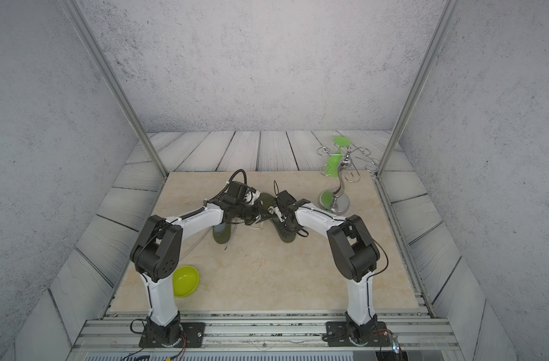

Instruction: Insert the insole into the shoe

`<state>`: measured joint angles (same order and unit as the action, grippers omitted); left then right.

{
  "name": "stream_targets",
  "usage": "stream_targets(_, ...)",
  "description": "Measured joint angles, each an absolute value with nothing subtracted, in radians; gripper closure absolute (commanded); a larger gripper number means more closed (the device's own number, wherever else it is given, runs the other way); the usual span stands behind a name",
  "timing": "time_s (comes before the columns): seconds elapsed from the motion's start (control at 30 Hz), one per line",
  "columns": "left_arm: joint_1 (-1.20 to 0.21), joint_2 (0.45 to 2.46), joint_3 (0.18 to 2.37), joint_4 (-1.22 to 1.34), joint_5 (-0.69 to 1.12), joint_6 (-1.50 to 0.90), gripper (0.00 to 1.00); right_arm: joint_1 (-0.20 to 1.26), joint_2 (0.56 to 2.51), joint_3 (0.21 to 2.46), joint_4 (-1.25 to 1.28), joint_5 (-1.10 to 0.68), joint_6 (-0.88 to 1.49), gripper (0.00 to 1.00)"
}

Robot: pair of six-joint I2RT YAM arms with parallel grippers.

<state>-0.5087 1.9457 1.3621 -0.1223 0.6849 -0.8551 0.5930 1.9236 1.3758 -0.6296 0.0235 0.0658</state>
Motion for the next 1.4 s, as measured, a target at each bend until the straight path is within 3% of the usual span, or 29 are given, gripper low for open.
stream_targets(0.5, -0.506, 2.013, 1.398, -0.169, 0.754, -0.770, 1.00, 0.599, 1.740, 1.301, -0.707, -0.065, 0.144, 0.46)
stream_targets(0.57, -0.505, 2.017, 1.403, -0.169, 0.754, -0.765, 1.00, 0.599, 1.726, 1.301, -0.706, -0.070, 0.155, 0.54)
stream_targets(0.7, -0.501, 2.017, 1.403, -0.173, 0.756, -0.764, 1.00, 0.599, 1.724, 1.300, -0.698, -0.075, 0.162, 0.81)
stream_targets(0.83, -0.500, 2.017, 1.403, -0.176, 0.756, -0.764, 1.00, 0.599, 1.736, 1.301, -0.677, -0.095, 0.165, 0.92)
stream_targets(1.23, -0.498, 2.021, 1.401, -0.191, 0.746, -0.763, 1.00, 0.617, 1.921, 1.319, -0.596, -0.127, 0.180, 0.92)
stream_targets(1.4, -0.495, 2.022, 1.401, -0.182, 0.746, -0.761, 1.00, 0.620, 1.885, 1.297, -0.579, -0.111, 0.195, 0.81)
